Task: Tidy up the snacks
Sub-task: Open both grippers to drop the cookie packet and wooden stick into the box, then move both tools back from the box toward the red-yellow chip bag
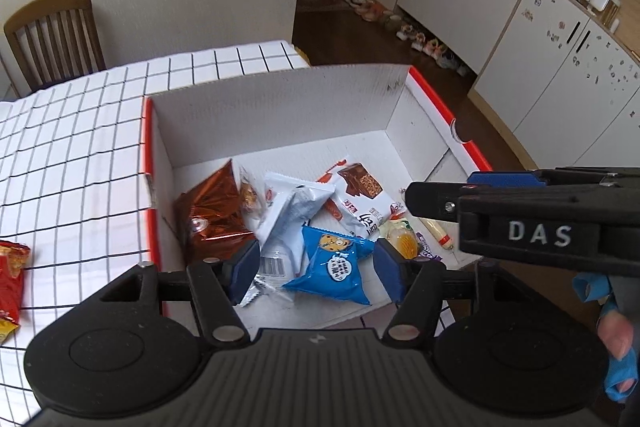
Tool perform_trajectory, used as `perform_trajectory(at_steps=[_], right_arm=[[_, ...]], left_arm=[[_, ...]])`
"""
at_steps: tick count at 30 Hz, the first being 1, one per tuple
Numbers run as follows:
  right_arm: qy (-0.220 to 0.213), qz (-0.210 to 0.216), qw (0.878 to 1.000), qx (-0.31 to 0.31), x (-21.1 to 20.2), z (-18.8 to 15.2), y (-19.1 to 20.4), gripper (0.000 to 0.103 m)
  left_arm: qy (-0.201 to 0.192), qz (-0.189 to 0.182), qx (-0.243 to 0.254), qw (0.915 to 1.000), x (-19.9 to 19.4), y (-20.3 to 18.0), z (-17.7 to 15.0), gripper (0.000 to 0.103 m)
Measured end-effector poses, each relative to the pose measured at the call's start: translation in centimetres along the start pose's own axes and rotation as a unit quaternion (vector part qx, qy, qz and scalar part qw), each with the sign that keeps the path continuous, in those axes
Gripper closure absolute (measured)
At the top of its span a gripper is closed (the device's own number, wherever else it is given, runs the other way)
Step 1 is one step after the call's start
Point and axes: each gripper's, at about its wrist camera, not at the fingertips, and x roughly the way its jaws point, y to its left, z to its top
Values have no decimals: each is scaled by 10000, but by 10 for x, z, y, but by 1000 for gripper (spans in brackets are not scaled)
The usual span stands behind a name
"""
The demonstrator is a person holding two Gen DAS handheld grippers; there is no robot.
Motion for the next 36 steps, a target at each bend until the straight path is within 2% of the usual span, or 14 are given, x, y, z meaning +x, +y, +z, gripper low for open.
perform_trajectory(at_steps=[12,15,17,31,33,36], right_arm=[[-196,249,9995,-66,-35,-4,17,39],[-252,334,9991,-84,-42,-6,23,35],[-298,377,9988,-119,-47,-8,28,33],[-507,735,9956,-269,-64,-28,89,10],[-532,736,9955,-276,-63,-30,99,3],[-515,735,9954,-324,-61,-34,117,0]], left_arm=[[-375,45,-174,9991,-47,31,-15,40],[-483,40,-217,9986,-59,41,-20,34],[-553,60,-201,9982,-68,48,-24,34],[-840,50,-328,9959,-113,110,-48,28],[-935,108,-354,9949,-119,120,-52,28],[-1030,102,-306,9942,-127,135,-56,27]])
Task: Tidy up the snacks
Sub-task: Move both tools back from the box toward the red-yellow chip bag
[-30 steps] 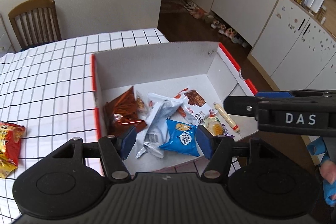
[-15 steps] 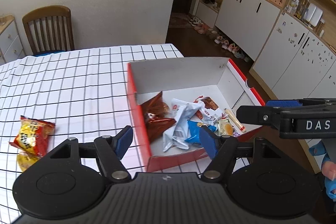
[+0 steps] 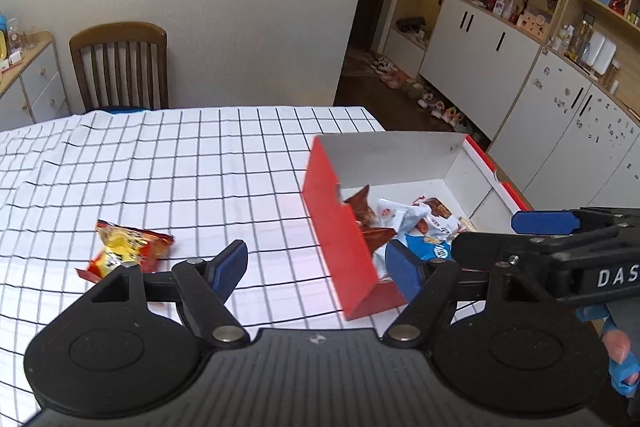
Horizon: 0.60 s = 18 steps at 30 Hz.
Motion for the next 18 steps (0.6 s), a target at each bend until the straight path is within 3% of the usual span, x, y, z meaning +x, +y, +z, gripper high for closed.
perform_trajectory(at_steps=[2,18], right_arm=[[6,12,10000,-31,4,-2,12,0],[122,26,9999,-18,37,-4,100,0]], left_arm=[[-55,59,45,10000,-4,9,-1,22],[3,150,-172,9997,-25,104,-16,22]])
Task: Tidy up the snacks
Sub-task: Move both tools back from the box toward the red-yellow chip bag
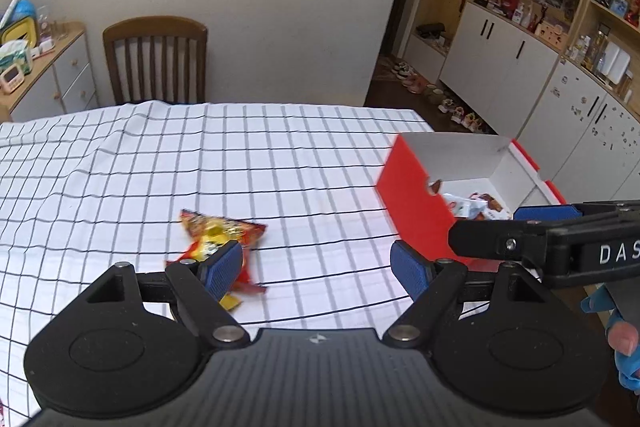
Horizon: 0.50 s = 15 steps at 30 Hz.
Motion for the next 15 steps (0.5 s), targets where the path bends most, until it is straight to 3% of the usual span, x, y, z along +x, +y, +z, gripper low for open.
perform_trajectory(at_steps=[15], right_arm=[[296,-71,9995,-72,51,11,73,0]], left_arm=[[81,344,-285,9990,7,76,-21,22]])
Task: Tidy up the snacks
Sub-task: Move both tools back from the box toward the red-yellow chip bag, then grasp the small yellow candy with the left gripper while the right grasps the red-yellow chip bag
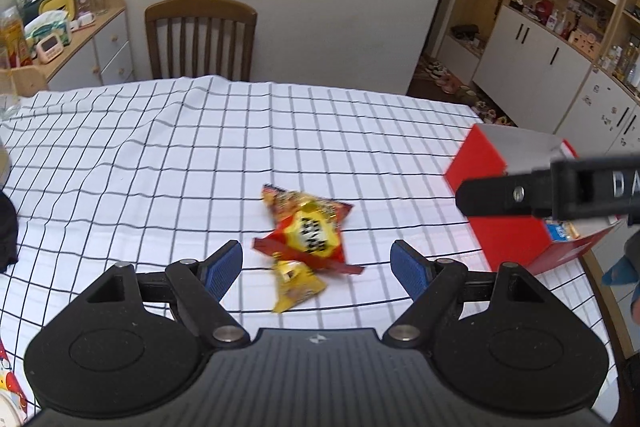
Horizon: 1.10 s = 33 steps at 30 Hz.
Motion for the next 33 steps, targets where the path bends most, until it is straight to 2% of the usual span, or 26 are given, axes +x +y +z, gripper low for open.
perform_trajectory(at_steps=[11,21,33], right_arm=[[302,-126,9994,67,47,17,34,0],[670,-394,9968,166,100,27,42,0],[1055,-609,9912,520,150,36,40,1]], left_arm=[[150,30,-120,9998,27,34,-19,22],[389,-194,-66,9990,63,37,-33,22],[385,-428,86,9983,93,32,-41,22]])
